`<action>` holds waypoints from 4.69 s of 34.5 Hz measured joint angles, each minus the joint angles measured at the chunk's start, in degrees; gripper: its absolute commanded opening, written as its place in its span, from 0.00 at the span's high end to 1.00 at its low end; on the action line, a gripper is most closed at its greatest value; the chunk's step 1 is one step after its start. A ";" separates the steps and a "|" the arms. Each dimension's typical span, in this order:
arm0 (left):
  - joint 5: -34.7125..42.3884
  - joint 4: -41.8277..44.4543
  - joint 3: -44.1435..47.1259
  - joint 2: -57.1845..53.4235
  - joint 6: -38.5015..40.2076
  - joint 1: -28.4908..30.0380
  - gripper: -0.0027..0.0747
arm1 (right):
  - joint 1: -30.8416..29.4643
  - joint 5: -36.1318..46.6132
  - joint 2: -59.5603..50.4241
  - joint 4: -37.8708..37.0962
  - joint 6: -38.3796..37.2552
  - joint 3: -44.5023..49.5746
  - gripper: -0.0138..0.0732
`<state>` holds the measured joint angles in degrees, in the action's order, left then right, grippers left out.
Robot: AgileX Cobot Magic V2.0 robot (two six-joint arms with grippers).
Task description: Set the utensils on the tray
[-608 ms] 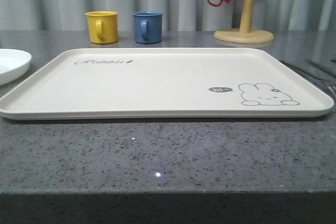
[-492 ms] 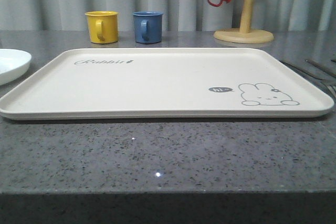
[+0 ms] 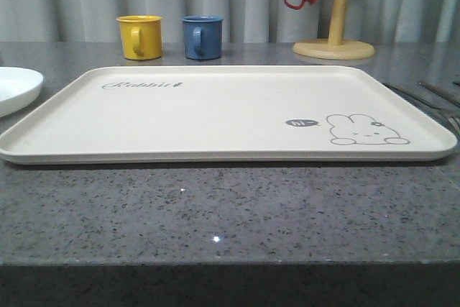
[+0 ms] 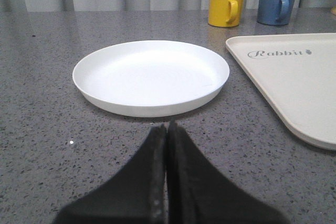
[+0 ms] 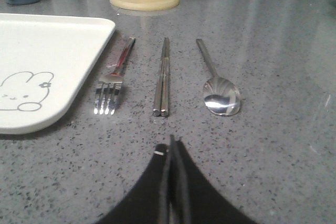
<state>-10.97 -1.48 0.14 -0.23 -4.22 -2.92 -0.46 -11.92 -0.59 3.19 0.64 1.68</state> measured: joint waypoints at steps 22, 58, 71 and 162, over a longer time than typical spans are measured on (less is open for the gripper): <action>1.49 0.48 0.00 0.00 0.00 0.00 0.99 | 0.00 0.71 0.00 0.00 0.00 0.00 0.92; 1.72 8.00 -26.49 23.85 0.00 0.00 0.39 | 0.00 -12.58 22.02 0.24 0.00 -33.17 0.43; 1.60 6.69 -26.80 24.11 0.00 0.00 0.19 | 0.00 -12.58 22.02 0.24 0.00 -33.17 0.12; -52.86 7.95 -85.54 100.84 -6.22 -42.57 0.49 | 0.00 -12.58 22.02 0.24 0.00 -33.17 0.12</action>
<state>-63.83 6.46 -85.40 100.61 -10.43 -45.48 -0.46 -24.50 21.43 3.43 0.64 -31.49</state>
